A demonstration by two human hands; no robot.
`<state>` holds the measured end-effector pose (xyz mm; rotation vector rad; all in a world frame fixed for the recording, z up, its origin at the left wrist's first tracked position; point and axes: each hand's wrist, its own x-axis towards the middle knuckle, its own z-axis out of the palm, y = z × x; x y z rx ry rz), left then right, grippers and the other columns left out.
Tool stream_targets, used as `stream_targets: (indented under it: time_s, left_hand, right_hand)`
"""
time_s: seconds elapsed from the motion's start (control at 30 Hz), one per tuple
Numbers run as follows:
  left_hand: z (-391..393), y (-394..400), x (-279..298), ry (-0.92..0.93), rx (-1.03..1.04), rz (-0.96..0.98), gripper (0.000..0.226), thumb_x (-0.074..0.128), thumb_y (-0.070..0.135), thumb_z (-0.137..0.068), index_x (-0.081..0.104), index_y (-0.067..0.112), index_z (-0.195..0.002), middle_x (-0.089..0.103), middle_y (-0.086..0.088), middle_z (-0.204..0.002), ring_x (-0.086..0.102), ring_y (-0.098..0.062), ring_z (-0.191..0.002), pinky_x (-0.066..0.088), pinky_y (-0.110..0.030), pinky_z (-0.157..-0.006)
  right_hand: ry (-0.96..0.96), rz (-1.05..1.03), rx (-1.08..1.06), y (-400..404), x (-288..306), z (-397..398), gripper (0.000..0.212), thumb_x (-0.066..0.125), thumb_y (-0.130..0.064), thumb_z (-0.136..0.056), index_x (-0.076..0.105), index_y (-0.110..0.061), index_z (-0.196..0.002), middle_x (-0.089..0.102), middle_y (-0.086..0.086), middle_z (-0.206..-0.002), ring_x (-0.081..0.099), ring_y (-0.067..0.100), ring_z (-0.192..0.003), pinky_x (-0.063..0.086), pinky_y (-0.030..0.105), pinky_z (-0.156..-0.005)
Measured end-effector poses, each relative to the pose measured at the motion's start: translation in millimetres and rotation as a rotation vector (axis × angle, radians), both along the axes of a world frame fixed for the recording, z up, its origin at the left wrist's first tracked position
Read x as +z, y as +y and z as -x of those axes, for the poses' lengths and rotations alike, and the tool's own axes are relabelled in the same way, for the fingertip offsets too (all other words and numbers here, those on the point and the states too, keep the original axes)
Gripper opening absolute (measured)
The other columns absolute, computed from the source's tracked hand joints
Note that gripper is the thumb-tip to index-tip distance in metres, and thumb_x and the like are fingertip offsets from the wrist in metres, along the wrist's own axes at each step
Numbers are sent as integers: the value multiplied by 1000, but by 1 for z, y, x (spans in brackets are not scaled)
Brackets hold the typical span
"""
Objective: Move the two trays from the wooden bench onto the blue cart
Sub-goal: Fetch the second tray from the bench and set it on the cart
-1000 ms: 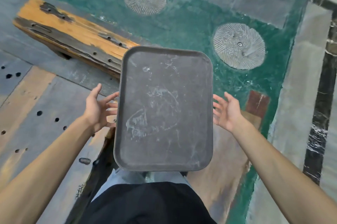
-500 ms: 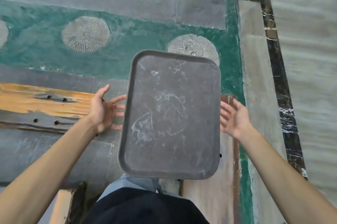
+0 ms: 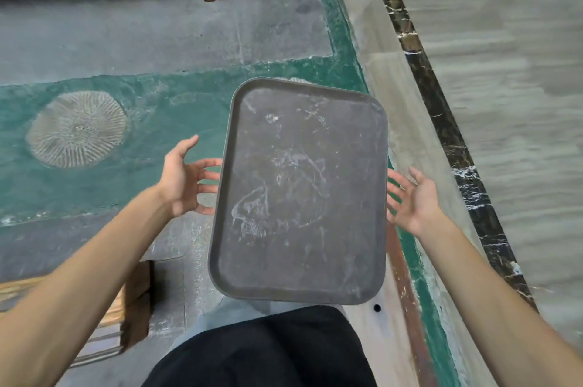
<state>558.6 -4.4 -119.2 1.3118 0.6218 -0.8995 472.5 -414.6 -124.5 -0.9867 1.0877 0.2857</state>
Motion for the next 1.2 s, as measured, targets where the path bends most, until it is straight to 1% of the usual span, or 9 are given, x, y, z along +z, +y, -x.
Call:
stream_targets:
  time_s: [0.07, 0.27, 0.4, 0.47, 0.57, 0.7, 0.9, 1.07, 1.2]
  left_hand:
    - [-33, -21, 1, 3, -35, -6, 71, 41, 79, -72, 63, 20, -106, 54, -1, -85, 50, -22, -78, 44, -51, -77]
    - [-138, -99, -4, -3, -157, -22, 68, 42, 77, -74, 62, 20, -105, 52, -4, -88, 48, -23, -78, 44, -55, -80]
    - [-207, -168, -7, -11, -231, -90, 63, 42, 74, -76, 59, 20, -103, 50, -4, -85, 48, -23, -75, 44, -52, -77]
    - [-238, -206, -6, -11, -288, -105, 61, 42, 74, -76, 60, 21, -99, 50, -4, -82, 47, -23, -74, 44, -50, -76]
    - [-274, -261, -9, -30, -345, -109, 56, 43, 73, -76, 62, 24, -94, 51, -1, -79, 47, -21, -70, 40, -45, -74]
    - [-303, -336, -12, -46, -461, -108, 56, 44, 73, -74, 63, 25, -95, 51, -1, -79, 47, -21, -71, 37, -43, -73]
    - [-319, -465, -10, -51, -690, -102, 54, 45, 72, -73, 66, 26, -93, 54, 0, -80, 49, -22, -76, 36, -43, -74]
    - [-309, -576, -7, -40, -923, -87, 59, 41, 71, -76, 68, 28, -105, 55, -2, -93, 50, -24, -89, 35, -47, -81]
    - [-289, -670, -12, -25, -1055, -73, 53, 40, 69, -78, 66, 28, -99, 54, 1, -90, 49, -21, -83, 33, -41, -77]
  right_hand:
    - [2, -9, -52, -16, -1, -17, 43, 40, -55, -98, 69, -25, -108, 67, -4, -109, 60, 15, -98, 42, 33, -80]
    - [-1, -4, -189, -78, -18, -78, 37, 41, -50, -98, 67, -25, -103, 63, -4, -104, 58, 15, -91, 42, 32, -73]
    - [29, 14, -302, -123, -27, -115, 36, 40, -48, -100, 66, -26, -110, 62, -4, -101, 57, 13, -87, 40, 32, -69]
    - [39, 1, -349, -148, -30, -122, 37, 40, -48, -100, 67, -27, -114, 60, -5, -101, 55, 12, -90, 40, 33, -71]
    - [47, -5, -407, -188, -31, -128, 35, 39, -47, -99, 67, -27, -106, 59, -5, -102, 54, 13, -91, 39, 33, -74]
    - [34, -16, -522, -235, -28, -116, 35, 40, -47, -99, 68, -28, -101, 61, -4, -102, 54, 14, -86, 39, 31, -68]
    - [32, 13, -723, -299, -25, -67, 34, 40, -47, -99, 69, -28, -101, 62, -3, -105, 53, 16, -94, 37, 36, -84]
    - [31, -10, -920, -336, -24, -11, 35, 42, -48, -98, 71, -29, -102, 63, -4, -100, 56, 14, -85, 41, 32, -73]
    - [26, -14, -1084, -362, -22, 31, 34, 44, -48, -97, 71, -30, -106, 64, -4, -93, 56, 14, -80, 41, 33, -74]
